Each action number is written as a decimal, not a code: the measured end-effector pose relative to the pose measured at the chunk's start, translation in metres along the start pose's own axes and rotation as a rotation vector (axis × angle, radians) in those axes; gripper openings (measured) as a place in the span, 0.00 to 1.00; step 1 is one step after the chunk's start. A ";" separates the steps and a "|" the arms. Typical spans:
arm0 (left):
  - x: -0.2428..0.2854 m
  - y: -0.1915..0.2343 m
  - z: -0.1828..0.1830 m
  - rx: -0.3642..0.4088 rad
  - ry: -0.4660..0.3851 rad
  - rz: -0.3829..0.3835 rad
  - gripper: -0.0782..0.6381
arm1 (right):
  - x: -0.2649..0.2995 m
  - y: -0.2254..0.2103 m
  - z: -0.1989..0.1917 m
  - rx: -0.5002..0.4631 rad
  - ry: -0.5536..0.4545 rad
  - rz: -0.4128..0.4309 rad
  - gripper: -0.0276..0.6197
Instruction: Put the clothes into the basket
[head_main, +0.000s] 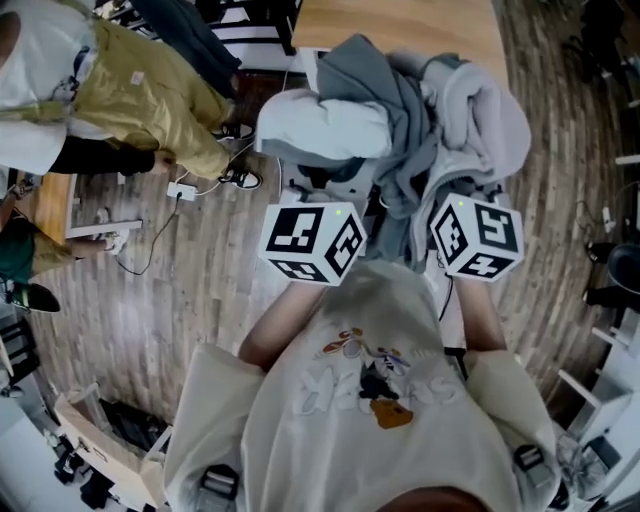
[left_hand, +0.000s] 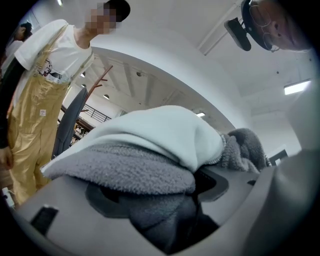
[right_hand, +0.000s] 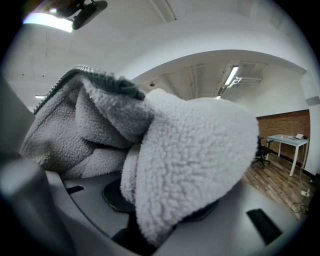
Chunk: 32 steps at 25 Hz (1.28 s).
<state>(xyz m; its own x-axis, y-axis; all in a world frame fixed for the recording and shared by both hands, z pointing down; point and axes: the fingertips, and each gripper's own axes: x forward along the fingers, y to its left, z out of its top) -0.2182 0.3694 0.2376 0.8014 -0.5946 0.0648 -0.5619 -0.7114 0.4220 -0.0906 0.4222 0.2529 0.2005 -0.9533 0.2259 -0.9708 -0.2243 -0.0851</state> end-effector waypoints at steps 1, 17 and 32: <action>-0.006 0.000 -0.002 -0.002 0.004 -0.005 0.60 | -0.005 0.003 -0.003 0.001 0.001 -0.004 0.31; 0.013 0.044 -0.014 -0.039 0.038 -0.006 0.60 | 0.036 0.015 -0.025 0.004 0.046 -0.004 0.31; 0.159 0.068 -0.002 -0.011 0.041 0.060 0.60 | 0.172 -0.061 -0.003 0.036 0.046 0.074 0.31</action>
<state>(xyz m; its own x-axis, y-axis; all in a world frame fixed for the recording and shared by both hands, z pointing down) -0.1284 0.2269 0.2782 0.7744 -0.6197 0.1271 -0.6068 -0.6708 0.4264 0.0024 0.2724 0.2993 0.1216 -0.9574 0.2620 -0.9772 -0.1618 -0.1377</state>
